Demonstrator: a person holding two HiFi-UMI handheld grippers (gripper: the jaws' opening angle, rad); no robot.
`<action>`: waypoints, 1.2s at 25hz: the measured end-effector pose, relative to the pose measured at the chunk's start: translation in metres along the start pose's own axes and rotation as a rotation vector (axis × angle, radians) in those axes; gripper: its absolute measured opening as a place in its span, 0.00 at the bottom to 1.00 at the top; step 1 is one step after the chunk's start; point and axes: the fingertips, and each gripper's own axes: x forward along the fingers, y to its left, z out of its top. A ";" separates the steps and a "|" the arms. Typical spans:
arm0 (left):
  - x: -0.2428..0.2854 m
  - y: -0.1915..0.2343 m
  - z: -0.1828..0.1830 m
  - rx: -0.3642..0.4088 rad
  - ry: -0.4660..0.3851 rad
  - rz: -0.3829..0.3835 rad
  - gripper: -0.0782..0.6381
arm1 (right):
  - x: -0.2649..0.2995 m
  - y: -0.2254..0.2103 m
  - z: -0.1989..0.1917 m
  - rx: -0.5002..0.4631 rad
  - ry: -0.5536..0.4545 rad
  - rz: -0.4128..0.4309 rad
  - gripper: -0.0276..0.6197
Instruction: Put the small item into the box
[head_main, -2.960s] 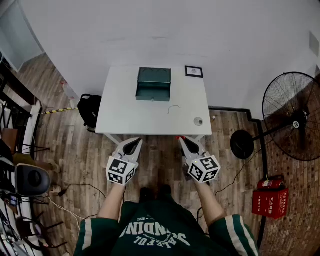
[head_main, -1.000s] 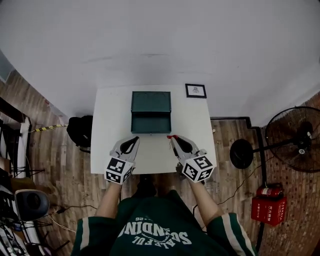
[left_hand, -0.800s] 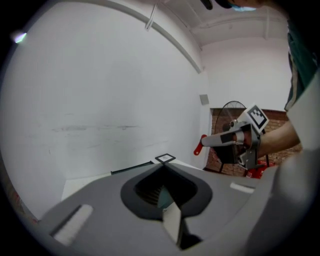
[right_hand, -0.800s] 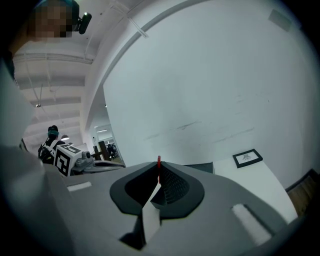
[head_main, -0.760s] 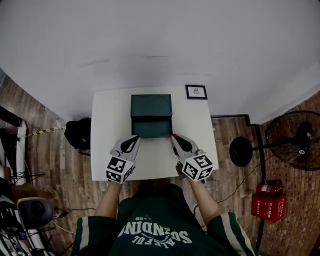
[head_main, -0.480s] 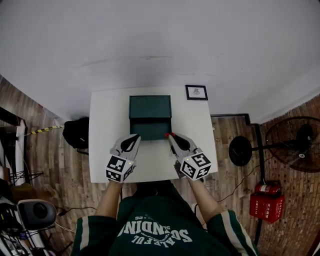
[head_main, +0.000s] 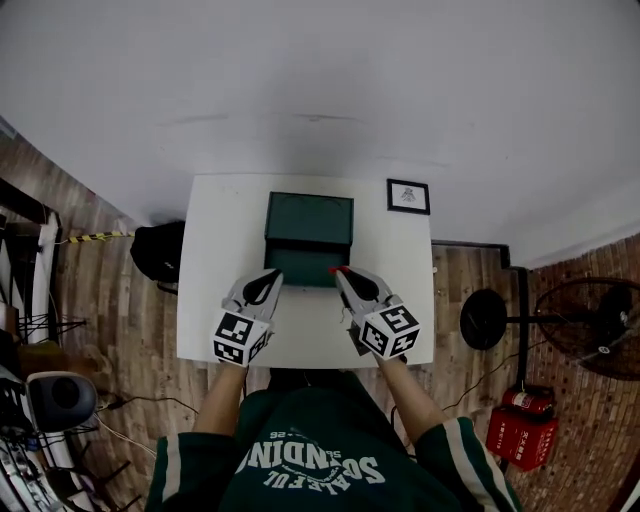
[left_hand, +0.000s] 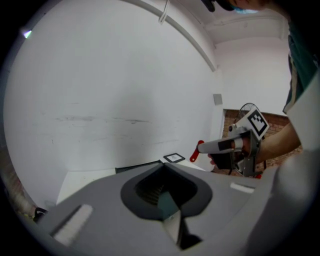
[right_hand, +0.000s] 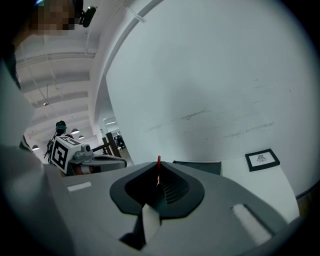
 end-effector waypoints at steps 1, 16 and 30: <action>0.001 0.001 -0.003 -0.008 0.005 0.008 0.18 | 0.003 -0.002 -0.005 0.000 0.016 0.007 0.07; -0.006 0.015 -0.062 -0.118 0.093 0.091 0.18 | 0.057 -0.017 -0.073 -0.063 0.256 0.078 0.07; -0.030 0.027 -0.087 -0.180 0.119 0.149 0.18 | 0.137 -0.024 -0.140 -0.179 0.597 0.145 0.07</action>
